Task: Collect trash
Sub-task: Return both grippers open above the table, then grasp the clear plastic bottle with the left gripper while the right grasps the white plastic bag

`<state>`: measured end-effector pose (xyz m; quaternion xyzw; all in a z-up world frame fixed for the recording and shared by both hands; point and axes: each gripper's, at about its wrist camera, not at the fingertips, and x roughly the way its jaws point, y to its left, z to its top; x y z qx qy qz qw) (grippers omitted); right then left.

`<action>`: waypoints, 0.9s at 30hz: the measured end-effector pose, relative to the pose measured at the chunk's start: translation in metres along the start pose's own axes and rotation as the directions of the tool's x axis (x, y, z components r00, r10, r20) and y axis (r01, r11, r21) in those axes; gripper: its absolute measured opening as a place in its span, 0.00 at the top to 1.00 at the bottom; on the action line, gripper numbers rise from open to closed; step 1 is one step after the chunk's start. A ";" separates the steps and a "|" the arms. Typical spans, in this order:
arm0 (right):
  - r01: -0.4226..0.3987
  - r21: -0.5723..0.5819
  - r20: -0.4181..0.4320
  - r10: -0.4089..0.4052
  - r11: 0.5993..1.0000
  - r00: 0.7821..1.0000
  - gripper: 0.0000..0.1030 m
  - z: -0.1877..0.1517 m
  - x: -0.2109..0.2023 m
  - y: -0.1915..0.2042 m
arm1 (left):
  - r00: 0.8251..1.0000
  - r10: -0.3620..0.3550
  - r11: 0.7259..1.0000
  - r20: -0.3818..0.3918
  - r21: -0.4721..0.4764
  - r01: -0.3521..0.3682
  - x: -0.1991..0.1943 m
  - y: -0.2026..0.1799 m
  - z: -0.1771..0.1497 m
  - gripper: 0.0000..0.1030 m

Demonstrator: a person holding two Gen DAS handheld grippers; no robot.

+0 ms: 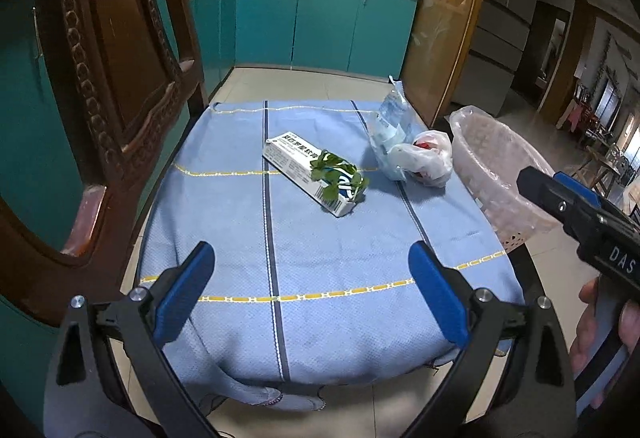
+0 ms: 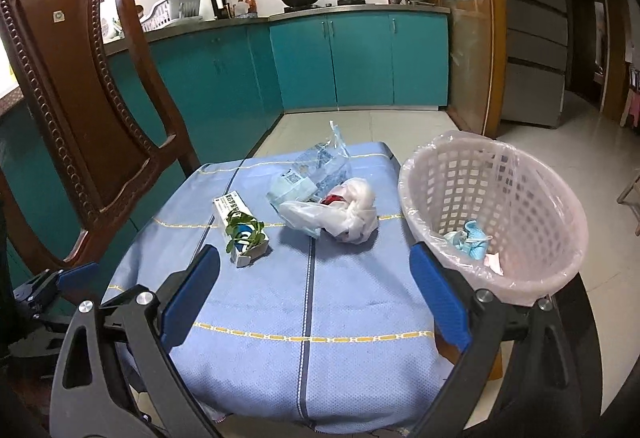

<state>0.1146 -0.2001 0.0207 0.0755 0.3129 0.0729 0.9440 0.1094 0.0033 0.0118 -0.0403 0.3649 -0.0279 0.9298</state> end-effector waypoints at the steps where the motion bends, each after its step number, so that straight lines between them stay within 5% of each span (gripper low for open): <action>1: -0.001 0.000 -0.001 0.001 1.000 1.000 0.09 0.000 0.000 0.000 | 1.000 0.000 1.000 0.001 -0.001 0.000 0.000 -0.001 0.000 0.06; 12: 0.000 0.022 -0.003 0.000 1.000 1.000 0.09 0.001 0.001 -0.006 | 1.000 0.001 1.000 -0.006 0.008 -0.001 0.009 -0.006 0.004 0.06; 17: 0.000 0.046 -0.002 0.000 0.999 1.000 0.09 0.006 0.003 -0.011 | 1.000 0.021 0.993 0.004 0.112 -0.021 0.036 -0.023 0.028 0.06; 27: -0.012 0.103 -0.037 0.016 0.995 0.999 0.09 0.005 0.009 -0.028 | 0.987 -0.112 0.980 -0.117 0.149 0.129 0.127 -0.069 0.107 0.19</action>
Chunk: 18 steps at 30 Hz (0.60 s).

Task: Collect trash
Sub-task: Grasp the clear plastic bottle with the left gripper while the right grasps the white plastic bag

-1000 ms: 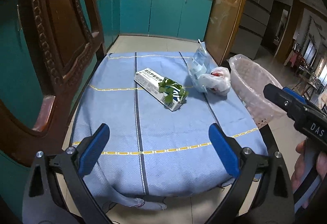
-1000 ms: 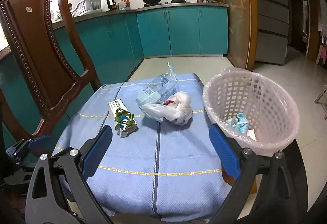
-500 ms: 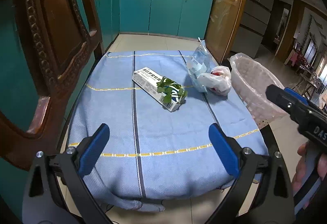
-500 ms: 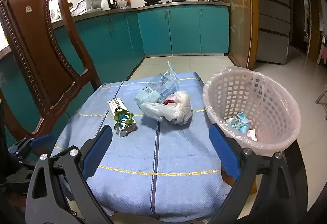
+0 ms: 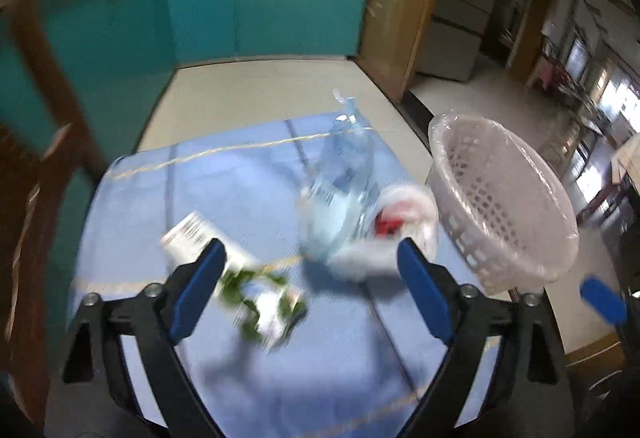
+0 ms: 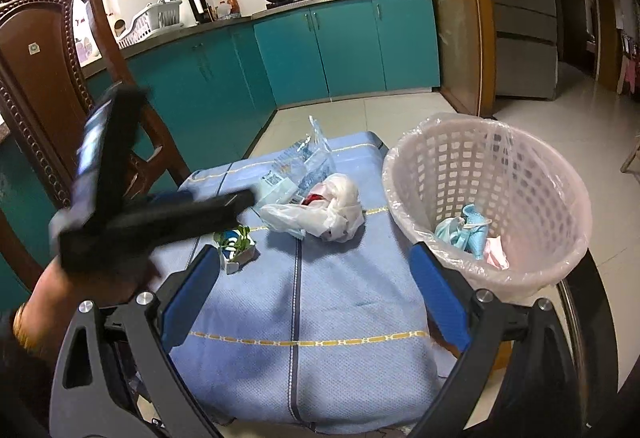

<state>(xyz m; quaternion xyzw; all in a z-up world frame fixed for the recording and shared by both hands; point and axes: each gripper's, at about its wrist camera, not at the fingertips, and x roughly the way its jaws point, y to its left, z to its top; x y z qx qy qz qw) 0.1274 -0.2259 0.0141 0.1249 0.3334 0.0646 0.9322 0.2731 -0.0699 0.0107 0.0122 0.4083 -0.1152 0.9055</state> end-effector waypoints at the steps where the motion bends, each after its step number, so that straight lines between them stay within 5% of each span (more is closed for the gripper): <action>1: -0.006 0.003 -0.005 0.006 1.000 1.000 0.09 0.000 0.001 0.000 | 0.999 -0.014 1.000 -0.036 -0.006 0.013 0.014 0.000 0.007 0.24; 3: -0.012 0.006 -0.002 0.012 1.000 1.000 0.09 0.001 0.001 0.001 | 0.995 -0.039 0.998 -0.097 -0.045 0.034 0.040 0.003 0.017 0.37; 4: -0.014 0.004 -0.004 0.014 1.000 1.000 0.09 0.001 0.002 0.002 | 0.990 -0.054 0.997 -0.127 -0.067 0.046 0.050 0.005 0.020 0.54; 5: -0.017 0.000 -0.007 0.017 1.000 1.000 0.09 0.002 0.003 0.003 | 0.986 -0.076 0.994 -0.148 -0.087 0.064 0.056 0.007 0.020 0.84; 7: -0.020 -0.005 -0.011 0.020 1.000 1.000 0.09 0.001 0.005 0.005 | 0.990 -0.066 0.993 -0.122 -0.102 0.053 0.053 0.009 0.019 0.98; 12: -0.007 -0.020 -0.023 0.007 1.000 1.000 0.09 0.005 0.014 0.004 | 0.997 -0.020 0.994 0.070 -0.108 0.027 -0.015 0.014 0.014 0.99; 15: 0.011 -0.062 -0.029 -0.013 0.998 0.999 0.09 0.012 0.029 0.009 | 0.966 0.055 0.995 0.254 -0.097 -0.031 -0.093 0.024 -0.007 0.99; 18: 0.022 -0.113 -0.044 -0.027 0.993 0.999 0.09 0.018 0.053 0.014 | 0.930 0.120 0.988 0.348 -0.131 -0.078 -0.143 0.035 -0.036 0.99</action>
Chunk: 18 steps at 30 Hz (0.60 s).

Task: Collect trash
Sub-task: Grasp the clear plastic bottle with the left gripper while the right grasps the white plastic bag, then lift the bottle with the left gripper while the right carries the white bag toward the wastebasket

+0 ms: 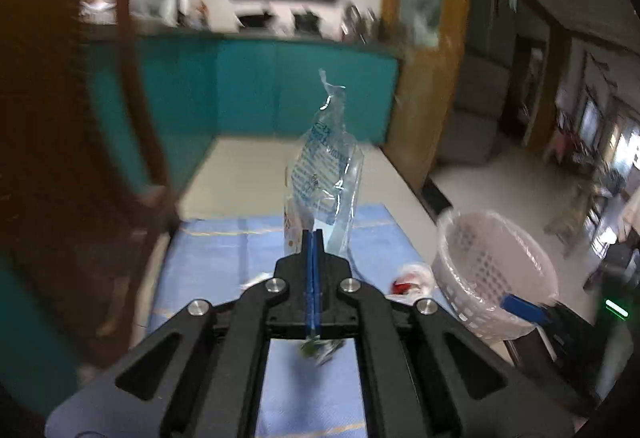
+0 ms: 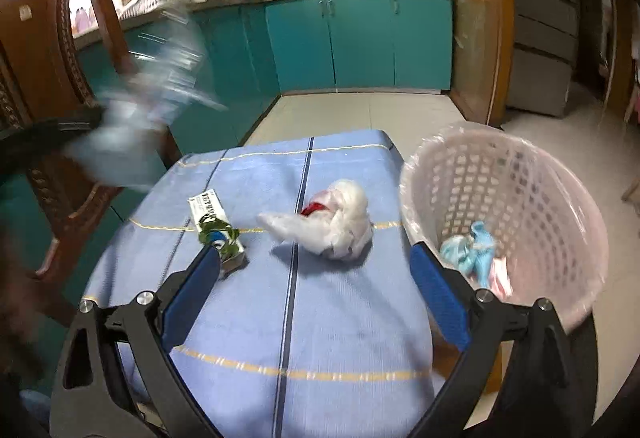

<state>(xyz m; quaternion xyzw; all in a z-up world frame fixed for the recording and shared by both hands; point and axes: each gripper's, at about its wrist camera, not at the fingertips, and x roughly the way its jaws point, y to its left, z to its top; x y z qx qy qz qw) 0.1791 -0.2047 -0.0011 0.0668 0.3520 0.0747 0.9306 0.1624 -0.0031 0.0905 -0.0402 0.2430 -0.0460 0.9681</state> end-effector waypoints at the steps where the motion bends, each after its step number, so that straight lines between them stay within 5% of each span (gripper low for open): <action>1: 0.009 -0.016 -0.018 -0.009 1.000 1.000 0.09 0.004 0.014 0.003 | 1.000 0.009 1.000 0.011 -0.018 -0.009 -0.017 0.007 -0.008 0.99; 5: 0.049 -0.088 -0.064 -0.055 0.995 0.996 0.09 0.012 0.063 0.016 | 0.994 0.103 0.994 0.027 -0.026 -0.102 -0.051 0.020 -0.050 0.99; 8: 0.076 -0.125 -0.099 -0.088 0.989 0.991 0.18 0.010 0.096 0.020 | 0.992 0.119 0.992 -0.053 -0.029 -0.120 -0.049 0.028 -0.069 0.99; 10: 0.099 -0.135 -0.129 -0.116 0.986 0.985 0.58 0.008 0.109 0.016 | 0.991 0.120 0.992 -0.063 -0.020 -0.121 -0.048 0.031 -0.071 0.99; 11: 0.091 -0.120 -0.142 -0.108 0.989 0.984 0.69 0.009 0.111 0.012 | 0.991 0.124 0.992 -0.054 -0.012 -0.124 -0.049 0.030 -0.070 0.99; 13: 0.061 -0.071 -0.127 -0.069 0.996 0.989 0.82 0.013 0.098 0.005 | 0.991 0.127 0.992 -0.047 -0.015 -0.127 -0.051 0.031 -0.069 0.99; 18: -0.043 -0.037 -0.027 0.042 0.998 0.999 0.84 0.021 0.018 0.009 | 0.993 0.093 0.995 -0.075 -0.027 -0.095 -0.047 0.031 -0.069 0.99</action>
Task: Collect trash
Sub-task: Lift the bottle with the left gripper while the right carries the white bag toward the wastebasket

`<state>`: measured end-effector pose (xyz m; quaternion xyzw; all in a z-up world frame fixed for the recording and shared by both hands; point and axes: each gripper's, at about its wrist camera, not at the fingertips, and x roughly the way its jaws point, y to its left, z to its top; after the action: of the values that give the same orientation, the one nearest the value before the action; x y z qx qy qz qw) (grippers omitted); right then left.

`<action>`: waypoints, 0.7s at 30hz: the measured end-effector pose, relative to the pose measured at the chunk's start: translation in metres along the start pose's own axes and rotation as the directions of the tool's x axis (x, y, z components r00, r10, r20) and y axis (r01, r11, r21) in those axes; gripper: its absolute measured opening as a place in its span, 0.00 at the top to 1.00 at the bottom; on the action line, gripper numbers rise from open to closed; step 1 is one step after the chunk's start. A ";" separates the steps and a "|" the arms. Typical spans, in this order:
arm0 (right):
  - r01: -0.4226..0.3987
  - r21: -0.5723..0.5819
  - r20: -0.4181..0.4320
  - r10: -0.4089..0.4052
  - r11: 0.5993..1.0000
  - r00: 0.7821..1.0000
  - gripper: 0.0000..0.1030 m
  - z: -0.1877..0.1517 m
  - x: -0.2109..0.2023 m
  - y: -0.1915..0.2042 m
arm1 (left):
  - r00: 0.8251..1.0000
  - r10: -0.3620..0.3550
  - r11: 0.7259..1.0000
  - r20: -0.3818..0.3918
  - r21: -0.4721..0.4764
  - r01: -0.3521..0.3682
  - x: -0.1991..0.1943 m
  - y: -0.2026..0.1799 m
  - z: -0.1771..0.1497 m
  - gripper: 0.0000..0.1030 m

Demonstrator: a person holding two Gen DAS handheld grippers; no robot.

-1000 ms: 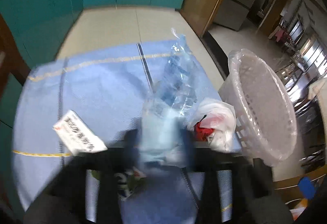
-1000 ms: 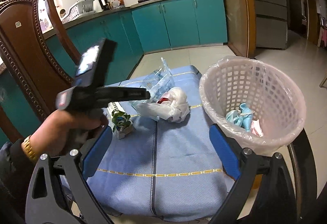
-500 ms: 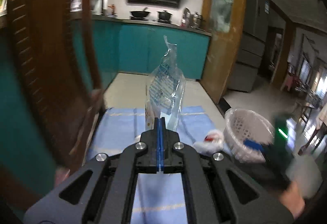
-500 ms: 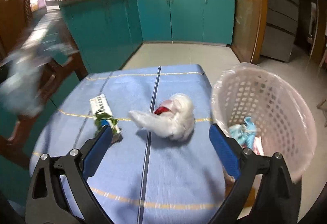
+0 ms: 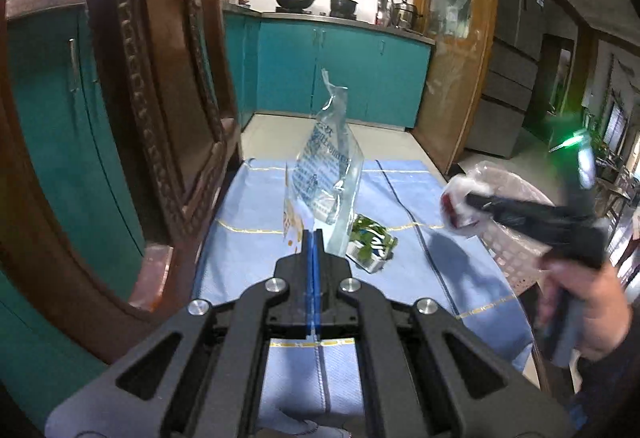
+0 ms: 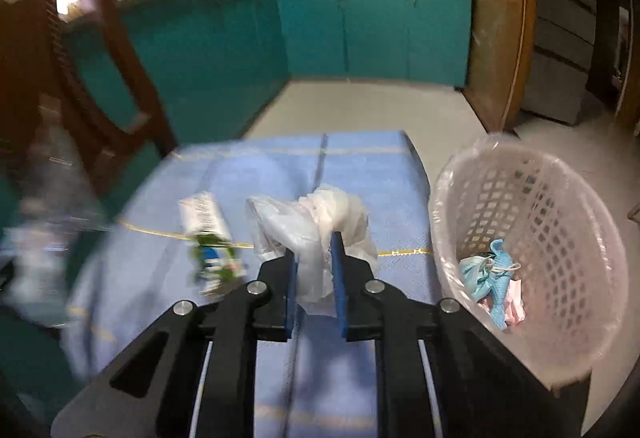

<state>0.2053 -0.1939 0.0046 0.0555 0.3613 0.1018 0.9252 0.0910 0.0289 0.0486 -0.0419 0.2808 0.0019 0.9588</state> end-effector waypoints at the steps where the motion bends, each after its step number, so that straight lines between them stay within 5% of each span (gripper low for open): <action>1: -0.022 0.001 0.018 0.022 1.000 1.000 0.84 -0.002 -0.017 0.003 | 1.000 -0.003 1.000 0.001 0.004 0.003 0.000 -0.002 -0.001 0.99; 7: -0.091 0.028 0.102 0.088 0.995 0.991 0.84 -0.038 -0.082 0.008 | 0.999 -0.010 1.000 -0.037 -0.007 0.010 0.006 -0.002 -0.004 0.99; 21: -0.080 -0.022 0.063 0.081 0.997 0.995 0.84 -0.053 -0.080 0.025 | 0.997 -0.008 1.000 -0.077 0.001 0.008 0.014 -0.011 -0.008 0.99</action>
<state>0.1084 -0.1868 0.0227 0.0641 0.3281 0.1410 0.9319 0.0989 0.0170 0.0348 -0.0424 0.3173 -0.0035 0.9474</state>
